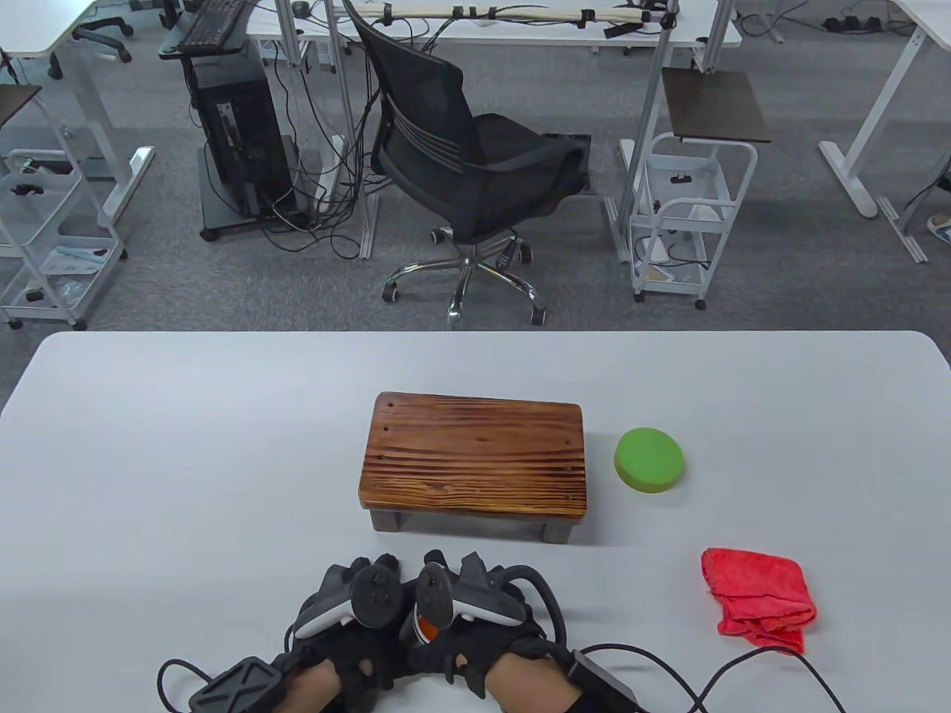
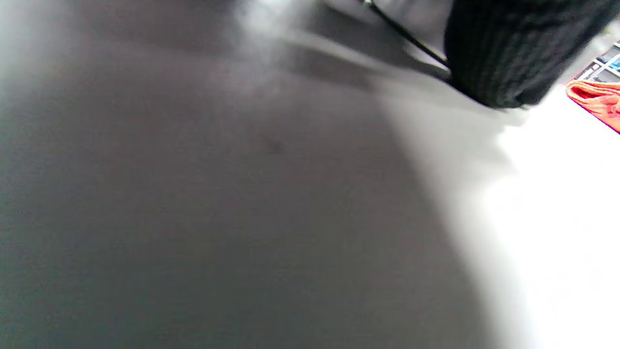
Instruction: Dip and apply wood wax on stool
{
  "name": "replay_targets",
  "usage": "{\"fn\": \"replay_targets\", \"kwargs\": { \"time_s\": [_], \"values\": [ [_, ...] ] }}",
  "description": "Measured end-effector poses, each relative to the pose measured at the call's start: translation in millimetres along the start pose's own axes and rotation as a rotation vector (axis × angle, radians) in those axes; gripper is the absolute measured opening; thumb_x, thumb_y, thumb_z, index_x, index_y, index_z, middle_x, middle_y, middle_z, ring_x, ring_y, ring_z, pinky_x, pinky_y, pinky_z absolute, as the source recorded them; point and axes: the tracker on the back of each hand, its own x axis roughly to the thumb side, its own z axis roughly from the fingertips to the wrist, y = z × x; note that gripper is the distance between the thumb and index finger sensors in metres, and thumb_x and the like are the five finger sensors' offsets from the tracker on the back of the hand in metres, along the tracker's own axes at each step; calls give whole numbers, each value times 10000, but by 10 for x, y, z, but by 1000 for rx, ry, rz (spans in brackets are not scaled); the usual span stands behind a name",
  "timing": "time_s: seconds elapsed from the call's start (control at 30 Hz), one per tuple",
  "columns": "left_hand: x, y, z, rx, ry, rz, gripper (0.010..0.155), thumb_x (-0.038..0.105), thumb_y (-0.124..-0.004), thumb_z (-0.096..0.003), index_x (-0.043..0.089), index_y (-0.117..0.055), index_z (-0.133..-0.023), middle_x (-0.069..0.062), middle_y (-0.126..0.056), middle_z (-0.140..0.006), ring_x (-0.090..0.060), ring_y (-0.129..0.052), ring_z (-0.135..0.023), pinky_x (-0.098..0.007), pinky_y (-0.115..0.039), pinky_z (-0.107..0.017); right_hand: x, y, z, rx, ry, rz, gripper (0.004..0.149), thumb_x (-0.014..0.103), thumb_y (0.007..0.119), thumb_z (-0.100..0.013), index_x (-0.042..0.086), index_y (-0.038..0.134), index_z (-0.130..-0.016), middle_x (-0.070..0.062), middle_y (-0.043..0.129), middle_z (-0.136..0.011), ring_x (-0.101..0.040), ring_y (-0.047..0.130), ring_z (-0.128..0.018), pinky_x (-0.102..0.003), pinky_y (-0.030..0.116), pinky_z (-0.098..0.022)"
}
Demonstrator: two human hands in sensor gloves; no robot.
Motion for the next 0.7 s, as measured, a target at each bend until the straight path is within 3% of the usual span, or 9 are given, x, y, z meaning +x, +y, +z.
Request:
{"fn": "replay_targets", "kwargs": {
  "time_s": [0.2, 0.43, 0.53, 0.6, 0.7],
  "values": [
    [4, -2, -1, -1, -2, -1, 874, 649, -791, -529, 354, -209, -1111, -243, 136, -1130, -582, 141, -931, -811, -45, -565, 1, 0, -9, -23, -50, -5, 948, 692, 838, -483, 188, 346, -1117, -131, 487, -1028, -483, 681, -863, -485, 816, -586],
    [5, -3, -1, -1, -2, 1, 859, 643, -786, -538, 357, -212, -1109, -241, 135, -1131, -579, 140, -932, -809, -44, -566, -55, -14, -7, 34, -136, -56, 916, 588, 899, -497, 202, 346, -1117, -87, 418, -1085, -461, 540, -981, -541, 707, -692],
    [7, -7, 1, -2, -1, -2, 858, 652, -779, -543, 358, -205, -1109, -244, 140, -1128, -583, 142, -928, -810, -44, -564, -52, 0, 15, 13, -87, -98, 993, 706, 854, -490, 202, 295, -1137, -126, 398, -1091, -512, 535, -964, -561, 716, -663],
    [6, -7, 2, -2, 0, -1, 859, 656, -778, -543, 359, -203, -1108, -246, 142, -1127, -584, 143, -927, -810, -44, -563, -24, -6, 26, 1, -5, -21, 1019, 778, 797, -480, 194, 282, -1137, -139, 434, -1076, -517, 637, -906, -524, 796, -598],
    [5, -8, 1, -2, 2, -1, 857, 657, -777, -542, 366, -203, -1107, -245, 145, -1127, -585, 146, -927, -811, -42, -563, 1, -5, 6, 2, 46, -5, 1012, 791, 776, -480, 184, 295, -1131, -144, 490, -1035, -485, 750, -821, -465, 864, -526]
  ]
}}
